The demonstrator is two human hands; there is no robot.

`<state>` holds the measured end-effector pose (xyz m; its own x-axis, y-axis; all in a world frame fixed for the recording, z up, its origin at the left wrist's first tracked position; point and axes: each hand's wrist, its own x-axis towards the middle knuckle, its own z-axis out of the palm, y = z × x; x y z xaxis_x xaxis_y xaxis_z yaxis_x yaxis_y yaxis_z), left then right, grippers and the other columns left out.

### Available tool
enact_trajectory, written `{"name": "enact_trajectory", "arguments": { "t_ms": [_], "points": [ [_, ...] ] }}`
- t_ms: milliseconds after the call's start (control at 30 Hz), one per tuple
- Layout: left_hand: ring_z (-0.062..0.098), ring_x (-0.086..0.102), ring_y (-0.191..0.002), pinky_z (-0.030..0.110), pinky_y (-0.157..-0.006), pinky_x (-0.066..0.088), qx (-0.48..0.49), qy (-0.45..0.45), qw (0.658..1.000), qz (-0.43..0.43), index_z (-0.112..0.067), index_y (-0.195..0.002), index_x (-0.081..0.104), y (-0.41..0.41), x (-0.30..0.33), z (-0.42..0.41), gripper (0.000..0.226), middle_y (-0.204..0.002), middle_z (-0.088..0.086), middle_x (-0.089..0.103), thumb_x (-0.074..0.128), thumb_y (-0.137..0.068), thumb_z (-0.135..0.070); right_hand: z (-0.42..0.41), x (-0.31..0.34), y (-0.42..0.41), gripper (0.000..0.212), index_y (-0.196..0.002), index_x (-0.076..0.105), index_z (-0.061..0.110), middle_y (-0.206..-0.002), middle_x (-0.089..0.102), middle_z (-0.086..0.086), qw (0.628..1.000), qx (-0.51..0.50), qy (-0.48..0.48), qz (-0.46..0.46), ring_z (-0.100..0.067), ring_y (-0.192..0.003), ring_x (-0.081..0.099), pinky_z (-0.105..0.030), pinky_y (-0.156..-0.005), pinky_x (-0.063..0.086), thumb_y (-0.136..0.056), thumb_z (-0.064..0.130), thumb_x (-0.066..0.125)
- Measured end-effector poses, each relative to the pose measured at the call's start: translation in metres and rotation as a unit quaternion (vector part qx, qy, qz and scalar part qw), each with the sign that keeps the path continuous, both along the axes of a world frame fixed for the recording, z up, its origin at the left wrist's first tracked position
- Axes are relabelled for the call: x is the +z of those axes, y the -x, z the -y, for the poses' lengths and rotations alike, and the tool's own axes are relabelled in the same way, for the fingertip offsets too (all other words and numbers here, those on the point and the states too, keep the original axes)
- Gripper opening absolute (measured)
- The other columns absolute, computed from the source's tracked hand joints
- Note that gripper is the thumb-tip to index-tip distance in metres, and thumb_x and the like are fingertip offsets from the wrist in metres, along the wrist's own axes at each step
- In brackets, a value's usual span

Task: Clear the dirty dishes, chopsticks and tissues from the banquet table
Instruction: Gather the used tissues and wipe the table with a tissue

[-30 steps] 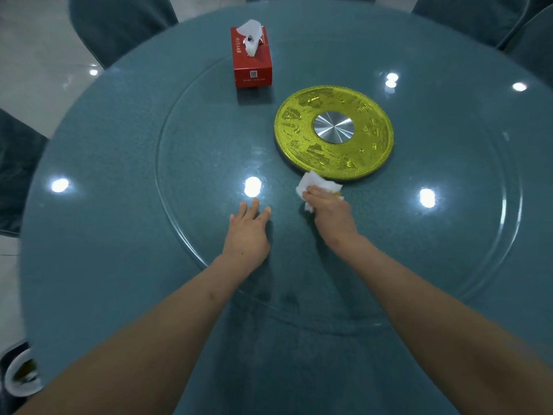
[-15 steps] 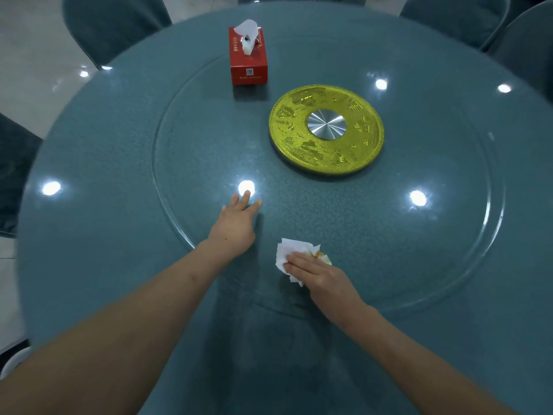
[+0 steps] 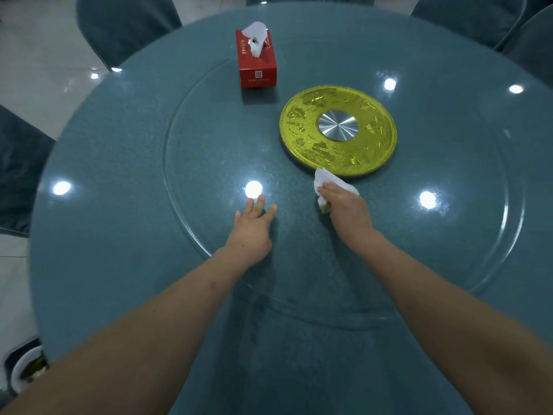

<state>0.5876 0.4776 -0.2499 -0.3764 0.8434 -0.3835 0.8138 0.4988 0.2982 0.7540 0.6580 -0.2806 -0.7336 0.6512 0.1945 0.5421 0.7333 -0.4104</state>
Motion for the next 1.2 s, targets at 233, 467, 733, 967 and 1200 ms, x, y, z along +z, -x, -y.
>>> {"name": "enact_trajectory", "arguments": {
  "t_ms": [233, 467, 733, 967, 1200],
  "points": [
    [0.034, -0.010, -0.157, 0.055, -0.126, 0.004, -0.009, 0.002, 1.000, -0.028, -0.021, -0.164, 0.011, 0.013, -0.008, 0.000, 0.087, -0.171, 0.008, -0.011, 0.047, -0.088, 0.002, 0.037, -0.006, 0.010, 0.046, -0.115, 0.077, 0.004, -0.123, 0.072, -0.016, 0.998, 0.011, -0.010, -0.057, -0.033, -0.112, 0.071, -0.050, -0.097, 0.057, -0.080, -0.008, 0.049],
    [0.034, -0.005, -0.157, 0.052, -0.126, 0.010, -0.015, 0.023, 0.998, -0.058, -0.019, -0.164, 0.012, 0.039, -0.002, -0.005, 0.080, -0.171, 0.008, -0.008, 0.043, -0.092, 0.002, 0.133, -0.012, -0.031, 0.043, -0.121, 0.076, 0.014, -0.132, 0.070, -0.003, 0.986, 0.156, 0.009, -0.063, -0.021, -0.123, 0.065, -0.037, -0.095, 0.057, -0.093, 0.004, 0.045],
    [0.033, -0.006, -0.157, 0.054, -0.126, 0.010, -0.008, 0.082, 0.992, -0.098, -0.027, -0.164, 0.005, 0.062, 0.011, -0.011, 0.076, -0.172, 0.004, -0.009, 0.042, -0.099, -0.011, 0.138, -0.012, -0.064, 0.047, -0.130, 0.070, 0.015, -0.140, 0.064, 0.001, 0.975, 0.221, -0.031, -0.017, -0.019, -0.132, 0.059, -0.039, -0.084, 0.062, -0.095, 0.003, 0.041],
    [0.034, 0.019, -0.152, 0.045, -0.119, 0.031, 0.018, 0.021, 0.994, -0.106, -0.019, -0.157, 0.031, 0.035, 0.018, -0.005, 0.060, -0.169, 0.010, 0.012, 0.043, -0.098, -0.012, 0.041, -0.003, -0.041, 0.058, -0.127, 0.072, 0.012, -0.138, 0.066, -0.007, 0.998, 0.056, 0.014, 0.009, -0.030, -0.121, 0.066, -0.048, -0.093, 0.058, -0.080, -0.009, 0.045],
    [0.027, 0.029, -0.144, 0.039, -0.107, 0.041, 0.035, -0.043, 0.995, -0.083, -0.019, -0.156, 0.037, -0.022, 0.013, 0.013, 0.062, -0.161, 0.004, 0.029, 0.043, -0.095, -0.008, -0.003, 0.001, 0.007, 0.046, -0.134, 0.066, 0.007, -0.146, 0.058, -0.010, 0.995, -0.051, 0.080, 0.012, -0.026, -0.137, 0.052, -0.022, -0.115, 0.030, -0.097, -0.010, 0.044]
  ]
}}
